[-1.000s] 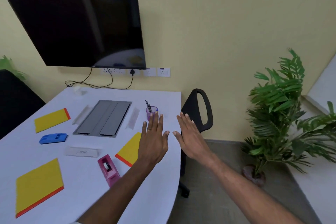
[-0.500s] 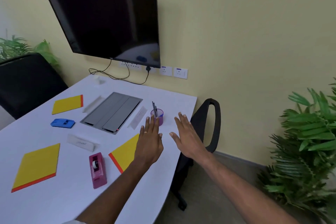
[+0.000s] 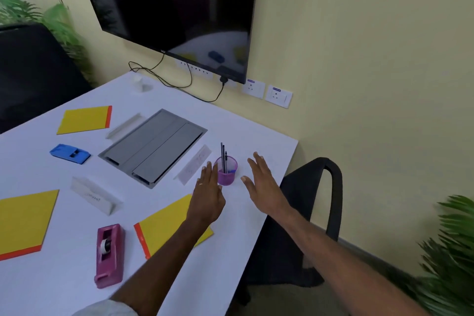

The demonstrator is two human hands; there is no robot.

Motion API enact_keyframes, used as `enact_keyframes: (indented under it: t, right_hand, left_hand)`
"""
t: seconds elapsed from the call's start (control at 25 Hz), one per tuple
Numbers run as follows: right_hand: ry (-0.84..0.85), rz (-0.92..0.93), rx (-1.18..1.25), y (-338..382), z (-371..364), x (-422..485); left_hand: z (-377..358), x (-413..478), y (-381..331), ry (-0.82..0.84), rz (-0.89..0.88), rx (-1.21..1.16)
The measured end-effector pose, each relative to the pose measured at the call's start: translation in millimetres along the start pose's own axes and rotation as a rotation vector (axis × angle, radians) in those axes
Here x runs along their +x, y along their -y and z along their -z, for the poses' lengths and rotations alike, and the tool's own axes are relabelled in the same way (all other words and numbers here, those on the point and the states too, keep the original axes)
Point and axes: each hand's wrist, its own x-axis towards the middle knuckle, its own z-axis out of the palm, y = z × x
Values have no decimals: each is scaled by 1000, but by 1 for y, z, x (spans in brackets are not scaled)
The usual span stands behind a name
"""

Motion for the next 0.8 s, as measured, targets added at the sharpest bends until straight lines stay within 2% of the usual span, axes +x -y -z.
enact_keyframes:
  t: [0.28,0.48,0.6,0.68,0.8]
  right_hand:
    - [151,-54,44,-33,-25,75]
    - [252,-127,176,-60,-49,133]
    - [286,-203,237,-83,-65,165]
    - [292,-282,299,-99,-78,184]
    - [354,-410,481,-120,-95,206]
  left_hand:
    - [-29,66,36,112,127,-108]
    - [-51,105,48,93,407,-358]
    - [-65,127,52,7,611,-528]
    - [-75,137,55,-57,758,-724]
    - [-92,152,56,-120,907,-897]
